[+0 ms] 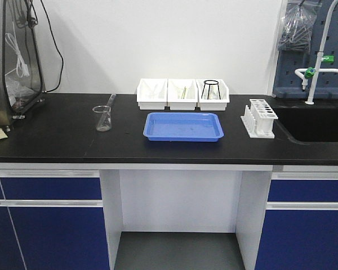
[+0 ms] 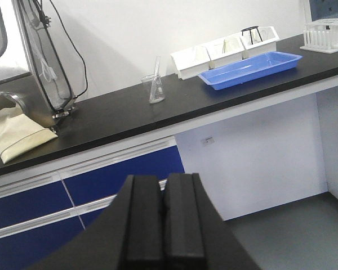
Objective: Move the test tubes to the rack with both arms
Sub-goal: 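Drive the base forward up to the lab bench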
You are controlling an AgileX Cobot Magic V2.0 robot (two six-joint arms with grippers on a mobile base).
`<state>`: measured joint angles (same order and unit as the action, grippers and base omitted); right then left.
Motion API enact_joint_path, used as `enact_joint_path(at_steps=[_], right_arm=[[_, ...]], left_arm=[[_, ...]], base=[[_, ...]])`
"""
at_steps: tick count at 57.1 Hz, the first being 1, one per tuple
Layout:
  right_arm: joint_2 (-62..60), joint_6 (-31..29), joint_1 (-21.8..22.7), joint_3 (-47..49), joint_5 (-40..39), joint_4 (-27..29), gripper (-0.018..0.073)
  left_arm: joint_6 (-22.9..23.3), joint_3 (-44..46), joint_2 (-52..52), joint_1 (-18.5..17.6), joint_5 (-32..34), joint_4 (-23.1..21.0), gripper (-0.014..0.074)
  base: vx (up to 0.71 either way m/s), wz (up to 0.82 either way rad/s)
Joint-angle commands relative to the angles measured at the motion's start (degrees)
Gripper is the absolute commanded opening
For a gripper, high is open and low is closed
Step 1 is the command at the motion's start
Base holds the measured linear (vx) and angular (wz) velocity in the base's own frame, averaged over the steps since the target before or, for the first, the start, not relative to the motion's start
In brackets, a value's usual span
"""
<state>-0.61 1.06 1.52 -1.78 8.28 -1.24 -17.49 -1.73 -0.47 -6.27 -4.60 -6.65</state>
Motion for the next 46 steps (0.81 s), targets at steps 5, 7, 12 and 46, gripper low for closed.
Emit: enact_joint_path(at_steps=[5,7,12,46], right_arm=[[-0.4,-0.3,0.5,-0.6,-4.7,-0.1,-0.0008],[-0.4,-0.3,0.5,-0.6,-4.7,-0.1,-0.0008],[-0.4,-0.3,0.5,-0.6,-4.7,-0.1,-0.0008],[-0.4,-0.3,0.5,-0.6,-4.7,-0.1,-0.0008]], left_arm=[[0.2,-1.5,-1.1,0.1,4.6,-0.5,-0.0015],[0.2,-1.5,-1.1,0.1,4.6,-0.5,-0.0015],[0.2,-1.5,-1.1,0.1,4.6,-0.5,-0.0015],[0.2,-1.5,-1.1,0.1,4.6,-0.5,-0.0015]], base=[[0.00,0.00],[0.00,0.00],[0.00,0.00],[0.01,0.01]])
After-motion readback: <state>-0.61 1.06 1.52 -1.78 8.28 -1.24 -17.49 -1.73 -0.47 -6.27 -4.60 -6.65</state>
